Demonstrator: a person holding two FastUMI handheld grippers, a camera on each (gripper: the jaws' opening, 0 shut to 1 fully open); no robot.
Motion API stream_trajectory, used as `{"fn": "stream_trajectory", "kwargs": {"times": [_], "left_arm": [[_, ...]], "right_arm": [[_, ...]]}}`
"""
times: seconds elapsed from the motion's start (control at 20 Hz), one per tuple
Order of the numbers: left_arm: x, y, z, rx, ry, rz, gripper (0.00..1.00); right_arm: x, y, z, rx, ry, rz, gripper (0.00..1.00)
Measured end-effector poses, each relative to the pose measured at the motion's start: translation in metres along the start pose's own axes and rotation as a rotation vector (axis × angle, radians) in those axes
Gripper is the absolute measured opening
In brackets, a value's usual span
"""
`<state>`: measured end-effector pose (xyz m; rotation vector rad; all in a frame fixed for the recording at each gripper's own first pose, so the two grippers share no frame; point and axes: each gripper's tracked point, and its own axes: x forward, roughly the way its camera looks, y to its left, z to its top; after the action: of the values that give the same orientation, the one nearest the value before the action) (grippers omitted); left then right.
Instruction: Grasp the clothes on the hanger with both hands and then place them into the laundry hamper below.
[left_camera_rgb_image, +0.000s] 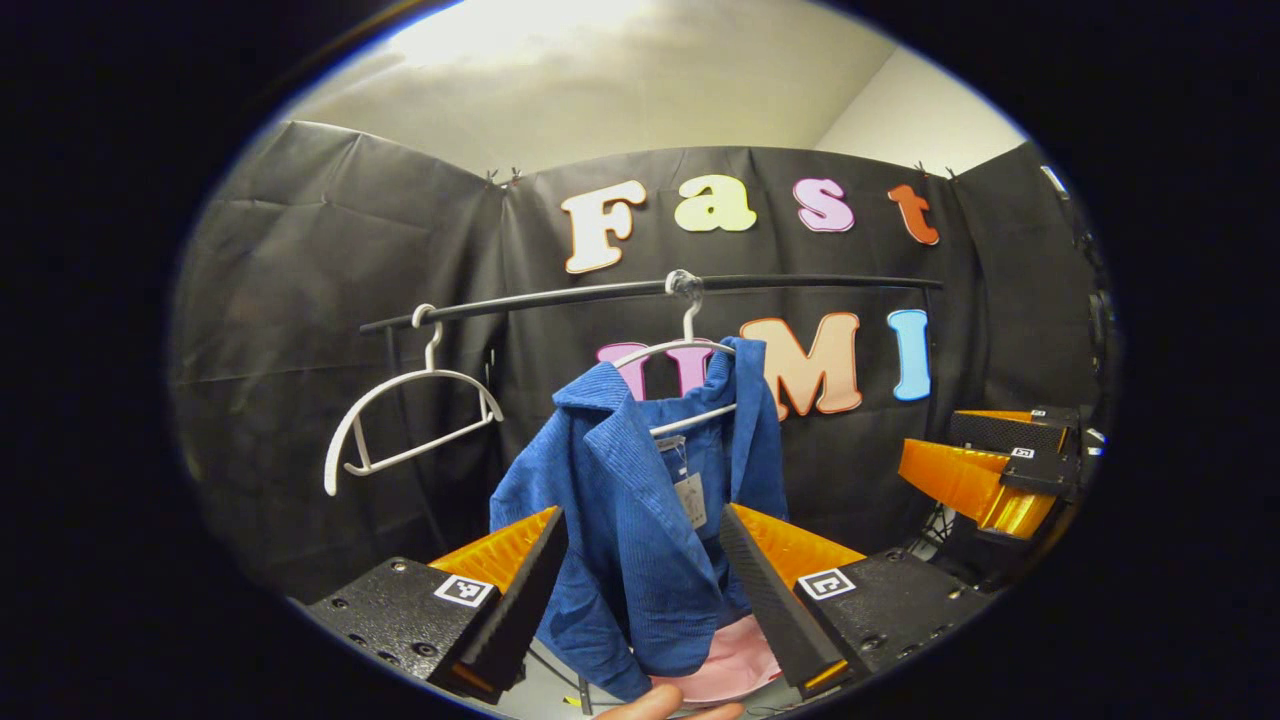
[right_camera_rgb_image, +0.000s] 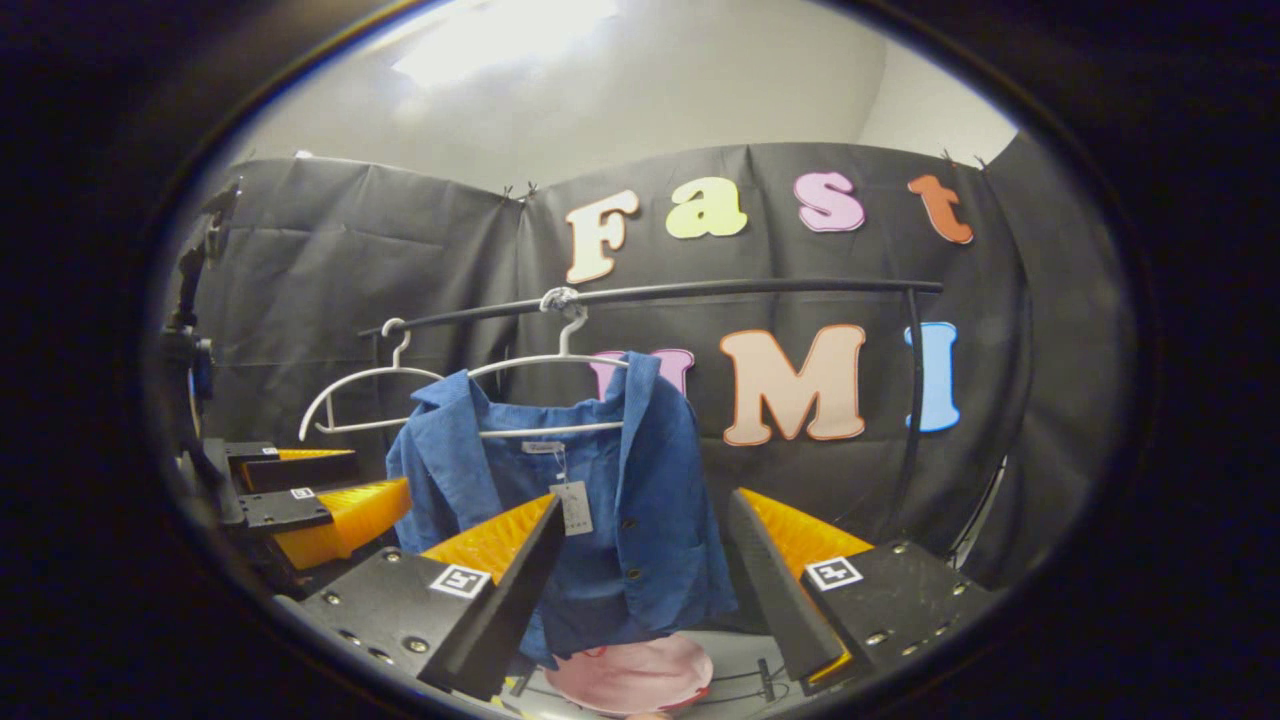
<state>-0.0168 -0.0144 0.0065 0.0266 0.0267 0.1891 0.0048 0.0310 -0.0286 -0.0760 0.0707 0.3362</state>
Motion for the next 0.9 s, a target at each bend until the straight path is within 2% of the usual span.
{"fn": "stream_trajectory", "kwargs": {"times": [0.05,0.1,0.25,0.45,0.5,0.55,0.6,0.65,0.7,0.9], "left_arm": [[0.001,0.002,0.000,0.002,0.000,0.018,0.95],[0.002,0.003,0.001,0.002,-0.006,0.033,0.95],[0.008,0.005,0.002,0.012,-0.013,0.069,0.94],[0.020,0.002,0.011,0.011,-0.039,0.059,0.96],[0.027,0.003,0.011,0.009,-0.047,0.055,0.93],[0.034,0.002,0.011,0.012,-0.047,0.052,0.96],[0.042,0.002,0.009,0.016,-0.037,0.053,0.96],[0.049,0.003,0.010,0.013,-0.035,0.055,0.93],[0.055,0.004,0.009,-0.001,-0.036,0.055,0.93],[0.079,0.011,0.003,-0.042,-0.022,0.075,0.92]], "right_arm": [[0.004,-0.002,0.000,0.004,0.001,0.007,0.94],[0.008,-0.002,0.000,0.007,0.001,0.017,0.99],[0.025,-0.003,0.001,0.016,-0.003,0.036,0.99],[0.054,-0.003,-0.001,0.023,0.006,0.052,0.99],[0.063,-0.005,0.000,0.020,0.001,0.047,0.94],[0.072,-0.009,0.001,0.022,0.001,0.034,0.94],[0.082,-0.013,0.001,0.034,0.010,0.023,1.00],[0.091,-0.012,-0.001,0.048,0.021,0.025,0.94],[0.102,-0.013,-0.001,0.058,0.029,0.027,0.99],[0.138,-0.029,-0.003,0.055,0.051,0.005,0.97]]}}
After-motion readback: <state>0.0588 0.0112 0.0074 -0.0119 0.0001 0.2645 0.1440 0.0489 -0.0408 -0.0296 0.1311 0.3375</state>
